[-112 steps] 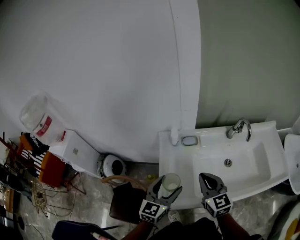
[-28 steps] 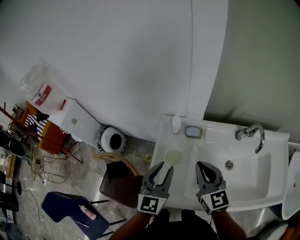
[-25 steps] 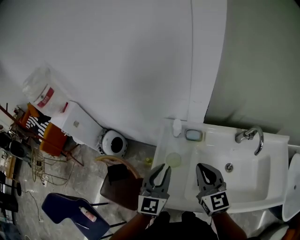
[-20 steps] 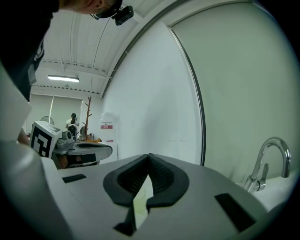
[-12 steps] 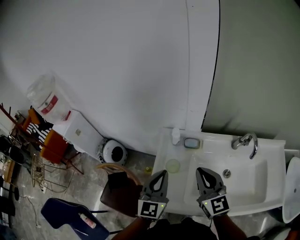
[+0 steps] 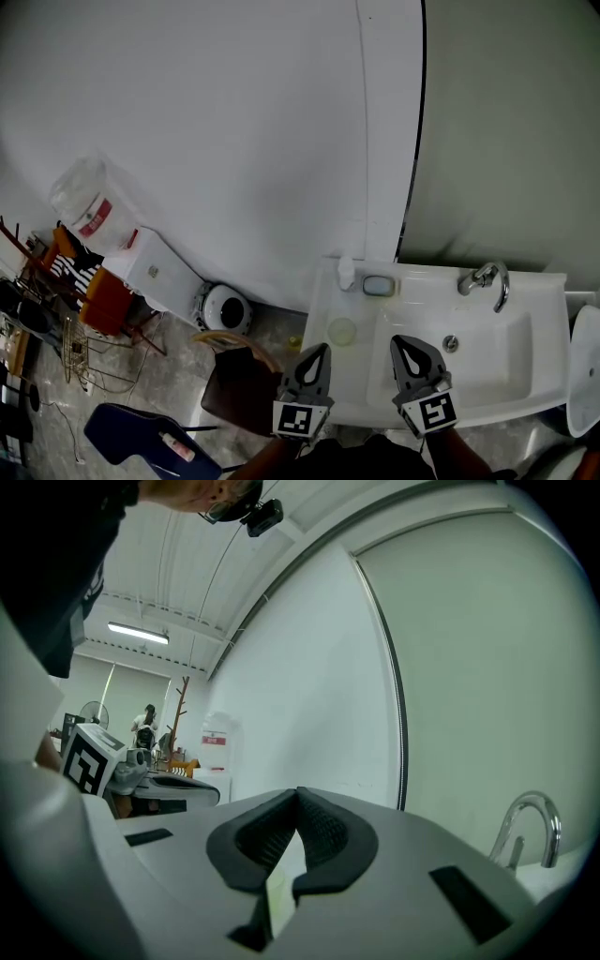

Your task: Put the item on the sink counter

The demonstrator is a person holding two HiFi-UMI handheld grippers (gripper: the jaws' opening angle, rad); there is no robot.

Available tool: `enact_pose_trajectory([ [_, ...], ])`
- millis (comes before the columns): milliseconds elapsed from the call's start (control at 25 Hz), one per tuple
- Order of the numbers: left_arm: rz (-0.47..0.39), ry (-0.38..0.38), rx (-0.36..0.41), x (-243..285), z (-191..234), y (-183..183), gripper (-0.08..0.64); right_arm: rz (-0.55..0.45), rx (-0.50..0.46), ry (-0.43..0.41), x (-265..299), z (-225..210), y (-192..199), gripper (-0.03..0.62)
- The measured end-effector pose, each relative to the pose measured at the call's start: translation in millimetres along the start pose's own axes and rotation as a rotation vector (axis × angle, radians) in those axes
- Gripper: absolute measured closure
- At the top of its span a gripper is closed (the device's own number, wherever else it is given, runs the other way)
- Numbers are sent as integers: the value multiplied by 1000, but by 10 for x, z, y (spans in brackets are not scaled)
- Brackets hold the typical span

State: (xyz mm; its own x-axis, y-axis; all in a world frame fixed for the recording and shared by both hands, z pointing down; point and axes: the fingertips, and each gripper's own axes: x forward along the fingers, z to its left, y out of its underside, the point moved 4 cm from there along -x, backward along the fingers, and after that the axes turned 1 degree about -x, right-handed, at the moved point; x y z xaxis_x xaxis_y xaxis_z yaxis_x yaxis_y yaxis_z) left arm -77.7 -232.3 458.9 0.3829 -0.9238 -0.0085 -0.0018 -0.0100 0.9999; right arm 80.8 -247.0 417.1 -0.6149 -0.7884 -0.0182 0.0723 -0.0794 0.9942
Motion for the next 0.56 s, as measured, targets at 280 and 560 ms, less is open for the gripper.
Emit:
enact_pose_trajectory([
  [280,3,9,-23,1,-10,13,548,1,5,10,-28,10,16,580],
  [560,13,14,-23,-8,5,6,548,25,13,27,-24,-26,48,580],
])
